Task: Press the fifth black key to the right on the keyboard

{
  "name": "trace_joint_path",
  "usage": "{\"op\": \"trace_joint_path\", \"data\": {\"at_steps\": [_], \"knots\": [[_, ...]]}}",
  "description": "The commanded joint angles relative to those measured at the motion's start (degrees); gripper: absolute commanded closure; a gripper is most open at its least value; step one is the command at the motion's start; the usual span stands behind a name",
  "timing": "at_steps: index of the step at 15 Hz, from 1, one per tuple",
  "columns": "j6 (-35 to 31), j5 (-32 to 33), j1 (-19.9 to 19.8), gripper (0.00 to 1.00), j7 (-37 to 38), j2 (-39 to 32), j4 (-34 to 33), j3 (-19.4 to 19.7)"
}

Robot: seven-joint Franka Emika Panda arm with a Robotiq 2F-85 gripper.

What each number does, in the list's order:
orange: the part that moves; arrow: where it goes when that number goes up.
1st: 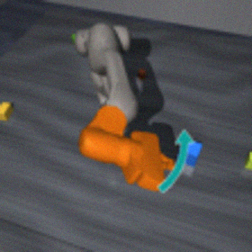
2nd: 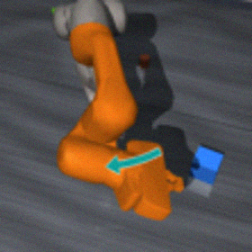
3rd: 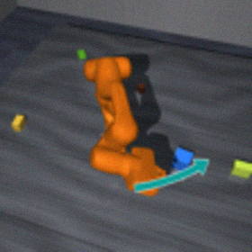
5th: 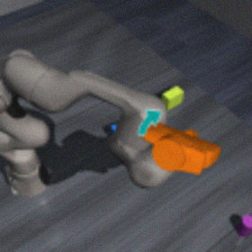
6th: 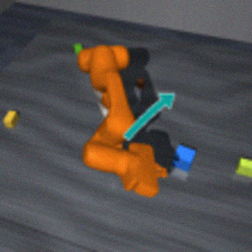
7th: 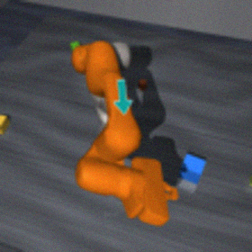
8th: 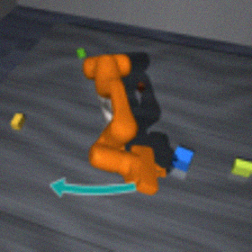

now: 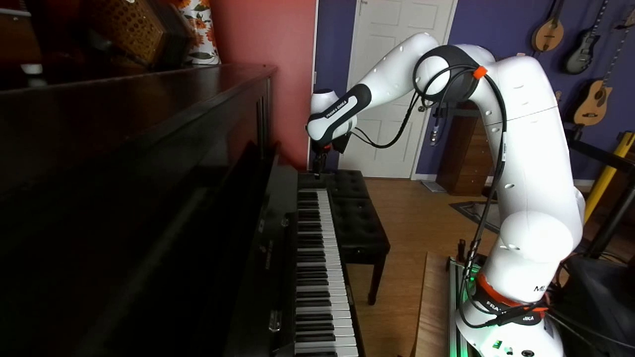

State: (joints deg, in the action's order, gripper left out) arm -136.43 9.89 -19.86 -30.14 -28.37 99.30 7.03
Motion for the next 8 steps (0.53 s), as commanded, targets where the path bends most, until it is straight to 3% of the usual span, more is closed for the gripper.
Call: {"op": "trace_joint_path", "data": {"at_steps": [1,4,5,8], "knots": [[0.6,2.3,1.6,0.0,2.7,6.0,5.6,1.7],[-0.1,3.5,2.2,0.0,3.6,8.4,7.5,2.5],[0.2,1.7,1.3,0.0,1.7,5.6,3.9,1.6],[0.2,2.0,1.7,0.0,1.9,7.2,5.3,2.0]]}}
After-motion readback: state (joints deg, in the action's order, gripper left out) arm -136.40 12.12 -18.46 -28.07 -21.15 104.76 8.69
